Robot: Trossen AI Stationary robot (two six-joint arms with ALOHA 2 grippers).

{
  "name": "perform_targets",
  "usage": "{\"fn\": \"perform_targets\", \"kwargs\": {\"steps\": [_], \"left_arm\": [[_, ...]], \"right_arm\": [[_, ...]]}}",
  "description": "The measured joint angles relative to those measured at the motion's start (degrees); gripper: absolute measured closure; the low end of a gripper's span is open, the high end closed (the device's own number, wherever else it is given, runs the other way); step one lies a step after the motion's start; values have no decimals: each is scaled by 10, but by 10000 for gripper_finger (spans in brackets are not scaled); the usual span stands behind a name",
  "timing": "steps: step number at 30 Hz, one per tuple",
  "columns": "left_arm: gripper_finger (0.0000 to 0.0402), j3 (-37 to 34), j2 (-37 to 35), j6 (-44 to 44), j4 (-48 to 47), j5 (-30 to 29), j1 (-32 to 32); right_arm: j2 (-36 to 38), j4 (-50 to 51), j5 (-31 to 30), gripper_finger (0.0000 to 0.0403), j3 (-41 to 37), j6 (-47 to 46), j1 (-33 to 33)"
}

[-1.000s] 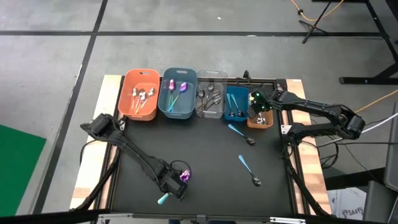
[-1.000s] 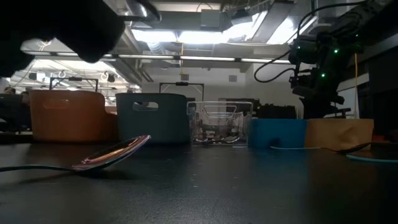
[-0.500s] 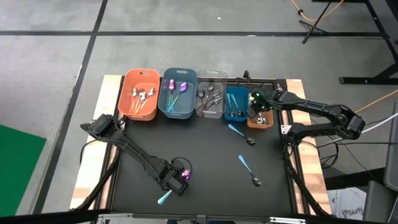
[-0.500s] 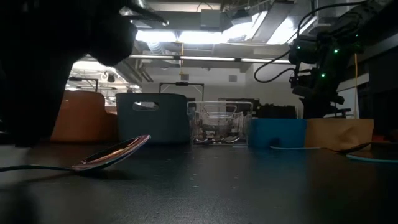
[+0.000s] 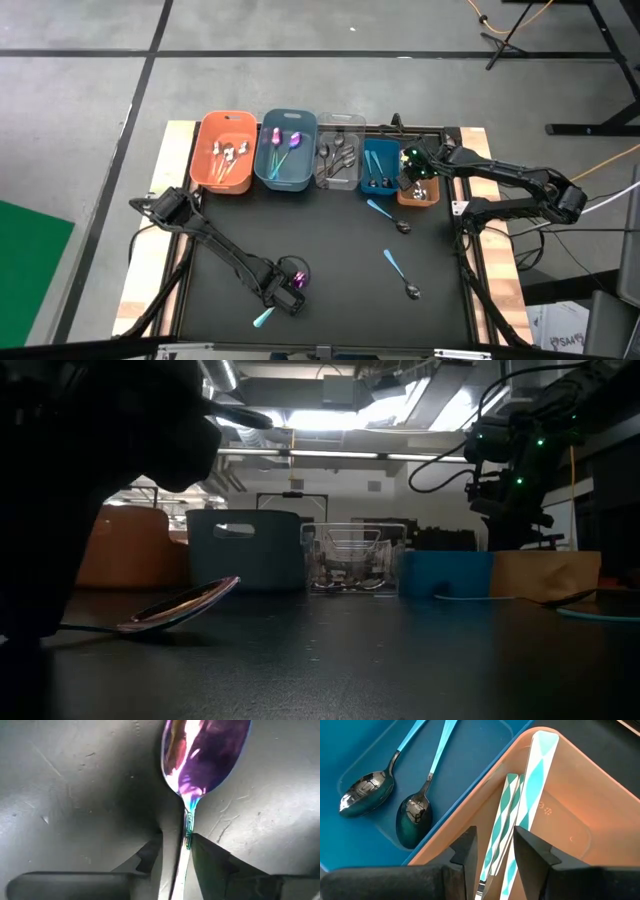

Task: Sort silverware by color (type)
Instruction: Put the purple spoon into the left blue bin

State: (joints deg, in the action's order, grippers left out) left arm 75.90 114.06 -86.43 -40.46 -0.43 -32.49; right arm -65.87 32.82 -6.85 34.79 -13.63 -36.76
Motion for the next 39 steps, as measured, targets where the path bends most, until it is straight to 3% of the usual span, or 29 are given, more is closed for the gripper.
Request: {"fn": "perform_targets", "kwargs": {"steps": [11, 22, 30, 39], "left_arm": [[391, 0, 0, 16, -7, -17, 3], [395, -1, -17, 150, -18, -40, 53], [395, -1, -93, 314, -25, -85, 157], [395, -1, -242, 521, 46, -180, 367]], "right_arm": [[0, 0, 0, 288, 0, 0, 0], [0, 1, 0, 288, 0, 0, 0], [0, 1, 0, 288, 0, 0, 0], [0, 13, 2, 288, 19, 0, 0]]}}
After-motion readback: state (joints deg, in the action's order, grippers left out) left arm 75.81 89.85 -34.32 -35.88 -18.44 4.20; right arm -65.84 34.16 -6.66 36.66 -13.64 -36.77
